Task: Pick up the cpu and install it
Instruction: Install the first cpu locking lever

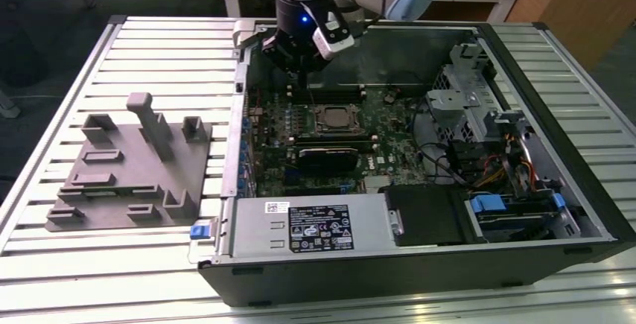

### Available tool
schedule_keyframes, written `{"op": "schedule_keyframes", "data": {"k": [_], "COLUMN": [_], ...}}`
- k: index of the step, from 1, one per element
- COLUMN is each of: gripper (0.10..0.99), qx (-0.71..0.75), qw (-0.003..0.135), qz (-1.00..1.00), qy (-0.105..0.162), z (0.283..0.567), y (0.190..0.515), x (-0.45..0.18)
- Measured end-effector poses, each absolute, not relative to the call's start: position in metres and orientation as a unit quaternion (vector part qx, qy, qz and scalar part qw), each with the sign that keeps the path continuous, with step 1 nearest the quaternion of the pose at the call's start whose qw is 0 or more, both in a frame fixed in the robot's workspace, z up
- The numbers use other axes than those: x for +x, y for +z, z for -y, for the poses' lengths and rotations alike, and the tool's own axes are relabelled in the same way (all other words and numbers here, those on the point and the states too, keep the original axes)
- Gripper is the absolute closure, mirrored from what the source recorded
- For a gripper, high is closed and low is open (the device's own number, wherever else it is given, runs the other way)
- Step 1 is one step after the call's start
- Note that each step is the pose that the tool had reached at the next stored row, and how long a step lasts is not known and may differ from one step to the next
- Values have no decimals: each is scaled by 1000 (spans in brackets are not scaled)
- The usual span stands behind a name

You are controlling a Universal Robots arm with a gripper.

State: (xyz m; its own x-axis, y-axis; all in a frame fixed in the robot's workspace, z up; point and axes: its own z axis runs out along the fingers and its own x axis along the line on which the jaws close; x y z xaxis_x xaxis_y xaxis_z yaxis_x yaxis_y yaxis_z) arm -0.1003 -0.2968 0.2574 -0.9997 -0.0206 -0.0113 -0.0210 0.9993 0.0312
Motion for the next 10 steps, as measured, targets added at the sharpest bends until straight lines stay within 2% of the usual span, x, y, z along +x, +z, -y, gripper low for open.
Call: {"op": "schedule_keyframes", "data": {"k": [10], "gripper": [980], "qx": [-10], "qw": [6], "qz": [-1000], "qy": [16], "z": [293], "y": [256], "x": [-97]}}
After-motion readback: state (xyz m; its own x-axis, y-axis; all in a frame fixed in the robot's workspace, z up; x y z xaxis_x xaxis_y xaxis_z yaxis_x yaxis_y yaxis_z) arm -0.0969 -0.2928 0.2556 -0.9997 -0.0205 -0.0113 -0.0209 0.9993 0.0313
